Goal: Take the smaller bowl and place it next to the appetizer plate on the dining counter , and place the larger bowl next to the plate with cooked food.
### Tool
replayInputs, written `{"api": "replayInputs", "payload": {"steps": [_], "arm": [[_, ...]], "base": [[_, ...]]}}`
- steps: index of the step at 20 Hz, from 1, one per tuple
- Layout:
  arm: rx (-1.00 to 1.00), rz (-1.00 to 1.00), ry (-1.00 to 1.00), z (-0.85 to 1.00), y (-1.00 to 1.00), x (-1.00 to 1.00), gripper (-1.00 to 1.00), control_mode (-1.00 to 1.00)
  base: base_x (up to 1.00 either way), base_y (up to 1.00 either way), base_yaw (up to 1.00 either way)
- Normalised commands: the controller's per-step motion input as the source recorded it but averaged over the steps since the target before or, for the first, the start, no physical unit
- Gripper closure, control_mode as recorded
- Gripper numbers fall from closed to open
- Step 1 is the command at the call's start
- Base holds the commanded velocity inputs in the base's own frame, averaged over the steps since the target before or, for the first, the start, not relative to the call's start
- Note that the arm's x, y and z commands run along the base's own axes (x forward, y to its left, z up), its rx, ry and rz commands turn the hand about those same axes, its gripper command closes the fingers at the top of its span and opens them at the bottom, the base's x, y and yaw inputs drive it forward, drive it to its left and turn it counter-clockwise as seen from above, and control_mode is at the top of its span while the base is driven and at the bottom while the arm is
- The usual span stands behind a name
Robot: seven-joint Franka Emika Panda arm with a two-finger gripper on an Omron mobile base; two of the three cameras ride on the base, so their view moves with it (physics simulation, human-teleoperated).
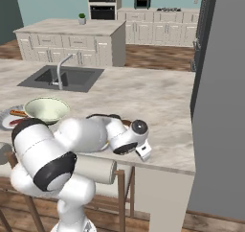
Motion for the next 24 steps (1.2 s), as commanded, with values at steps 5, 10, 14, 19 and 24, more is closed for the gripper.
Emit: {"api": "replayInputs", "payload": {"steps": [5,10,14,19,24], "arm": [[-0.02,0.0,0.0,0.64,0.07,-0.42,-1.0,-1.0],[0.0,0.01,0.0,0.82,0.04,-0.87,-1.0,-1.0],[-0.02,0.0,0.0,0.73,0.18,-1.0,-1.0,-1.0],[-0.07,0.0,0.0,0.92,0.3,-0.99,-1.0,-1.0],[-0.2,0.02,0.0,0.99,0.65,-0.72,-1.0,-1.0]], "base": [[0.0,0.0,0.0],[0.0,0.0,0.0],[0.0,0.0,0.0],[0.0,0.0,0.0],[0.0,0.0,0.0]]}}
